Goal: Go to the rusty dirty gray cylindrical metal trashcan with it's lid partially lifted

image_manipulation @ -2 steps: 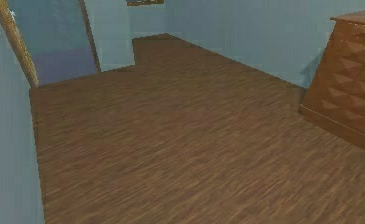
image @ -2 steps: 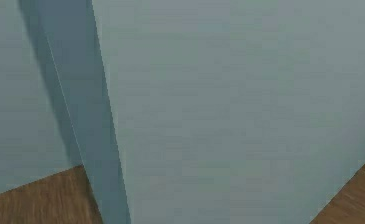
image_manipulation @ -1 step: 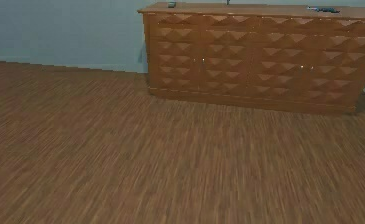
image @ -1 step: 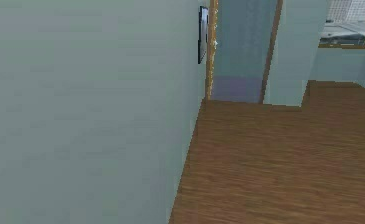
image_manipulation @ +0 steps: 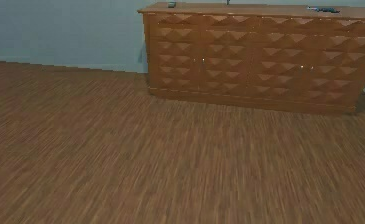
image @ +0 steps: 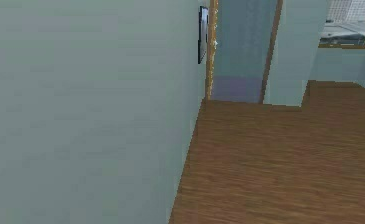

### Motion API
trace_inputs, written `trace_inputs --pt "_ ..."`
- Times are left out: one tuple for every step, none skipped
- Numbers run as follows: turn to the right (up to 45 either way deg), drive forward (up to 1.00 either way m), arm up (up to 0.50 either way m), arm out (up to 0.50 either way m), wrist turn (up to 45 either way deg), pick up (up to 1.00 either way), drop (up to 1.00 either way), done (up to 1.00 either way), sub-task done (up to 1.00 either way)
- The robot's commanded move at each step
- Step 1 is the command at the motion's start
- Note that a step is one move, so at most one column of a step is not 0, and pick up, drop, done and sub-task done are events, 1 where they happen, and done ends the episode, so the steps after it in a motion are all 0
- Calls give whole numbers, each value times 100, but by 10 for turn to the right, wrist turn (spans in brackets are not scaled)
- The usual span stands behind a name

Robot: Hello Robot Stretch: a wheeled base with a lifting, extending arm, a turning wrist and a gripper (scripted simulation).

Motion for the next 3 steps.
trace_inputs --pt "450 0 0 0 0 0 0 0 0" --pt "450 0 0 0 0 0 0 0 0" --pt "120 0 0 0 0 0 0 0 0"
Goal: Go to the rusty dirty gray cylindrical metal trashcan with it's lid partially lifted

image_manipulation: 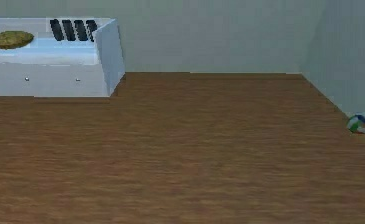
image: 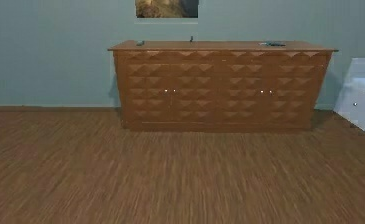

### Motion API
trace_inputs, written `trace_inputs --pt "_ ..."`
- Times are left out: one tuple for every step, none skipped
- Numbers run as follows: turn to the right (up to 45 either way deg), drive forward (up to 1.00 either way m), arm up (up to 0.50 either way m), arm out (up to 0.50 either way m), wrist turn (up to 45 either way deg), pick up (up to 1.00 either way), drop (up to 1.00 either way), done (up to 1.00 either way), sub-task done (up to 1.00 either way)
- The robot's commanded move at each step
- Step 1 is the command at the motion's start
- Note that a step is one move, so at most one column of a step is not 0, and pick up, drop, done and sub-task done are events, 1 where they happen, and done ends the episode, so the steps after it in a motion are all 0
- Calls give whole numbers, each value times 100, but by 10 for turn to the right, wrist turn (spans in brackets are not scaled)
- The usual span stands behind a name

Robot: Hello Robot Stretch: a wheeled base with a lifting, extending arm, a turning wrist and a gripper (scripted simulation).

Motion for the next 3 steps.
trace_inputs --pt "0 5 0 0 0 0 0 0 0" --pt "-450 0 0 0 0 0 0 0 0" --pt "-360 0 0 0 0 0 0 0 0"
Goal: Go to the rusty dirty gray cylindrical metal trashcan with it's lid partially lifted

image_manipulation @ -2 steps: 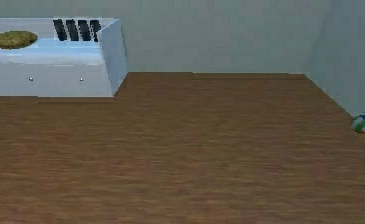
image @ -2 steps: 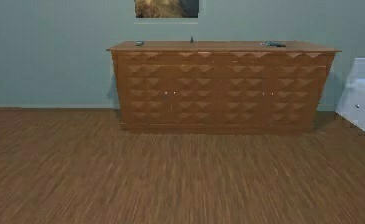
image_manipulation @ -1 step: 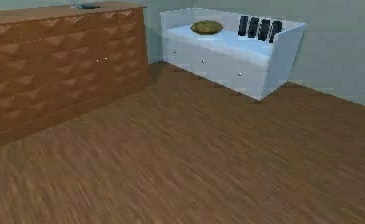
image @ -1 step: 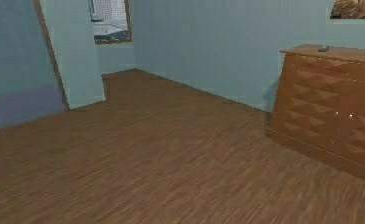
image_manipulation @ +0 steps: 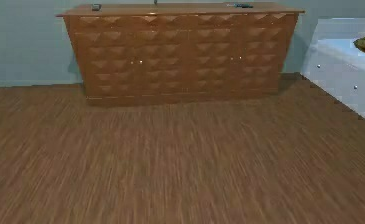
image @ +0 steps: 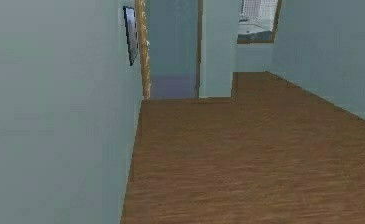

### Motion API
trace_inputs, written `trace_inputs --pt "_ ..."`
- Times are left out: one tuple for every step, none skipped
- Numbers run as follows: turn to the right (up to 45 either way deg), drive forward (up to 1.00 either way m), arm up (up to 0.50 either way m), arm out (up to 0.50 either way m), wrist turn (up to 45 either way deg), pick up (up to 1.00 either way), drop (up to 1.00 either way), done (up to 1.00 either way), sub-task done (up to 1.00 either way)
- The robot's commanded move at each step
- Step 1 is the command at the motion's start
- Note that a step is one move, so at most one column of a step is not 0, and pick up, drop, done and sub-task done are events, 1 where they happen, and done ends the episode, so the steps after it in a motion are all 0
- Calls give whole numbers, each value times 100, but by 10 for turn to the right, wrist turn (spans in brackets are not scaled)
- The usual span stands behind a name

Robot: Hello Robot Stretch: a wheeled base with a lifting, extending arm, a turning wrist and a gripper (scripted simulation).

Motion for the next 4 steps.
trace_inputs --pt "0 100 0 0 0 0 0 0 0" --pt "0 100 0 0 0 0 0 0 0" --pt "0 100 0 0 0 0 0 0 0" --pt "-30 0 0 0 0 0 0 0 0"
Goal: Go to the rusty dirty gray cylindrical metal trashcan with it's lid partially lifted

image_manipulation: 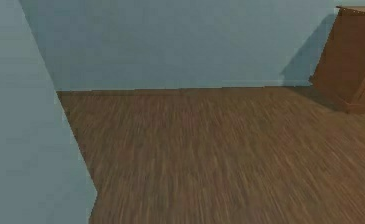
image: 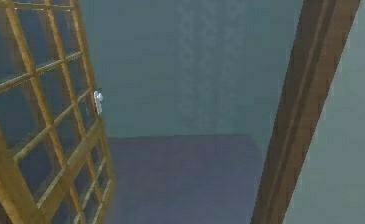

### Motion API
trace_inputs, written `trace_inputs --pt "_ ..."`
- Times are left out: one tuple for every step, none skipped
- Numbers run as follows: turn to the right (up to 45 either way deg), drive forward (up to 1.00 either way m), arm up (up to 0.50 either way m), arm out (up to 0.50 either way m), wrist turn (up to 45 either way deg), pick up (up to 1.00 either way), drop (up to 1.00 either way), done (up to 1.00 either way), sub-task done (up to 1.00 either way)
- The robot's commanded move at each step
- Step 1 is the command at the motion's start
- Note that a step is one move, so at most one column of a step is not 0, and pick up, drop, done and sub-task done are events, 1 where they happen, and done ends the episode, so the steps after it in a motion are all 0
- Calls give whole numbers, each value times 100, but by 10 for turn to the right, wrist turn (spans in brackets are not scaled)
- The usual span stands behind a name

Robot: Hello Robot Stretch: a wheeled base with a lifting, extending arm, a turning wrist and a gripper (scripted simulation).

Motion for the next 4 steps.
trace_inputs --pt "0 100 0 0 0 0 0 0 0" --pt "0 65 0 0 0 0 0 0 0" --pt "-450 0 0 0 0 0 0 0 0" --pt "-120 0 0 0 0 0 0 0 0"
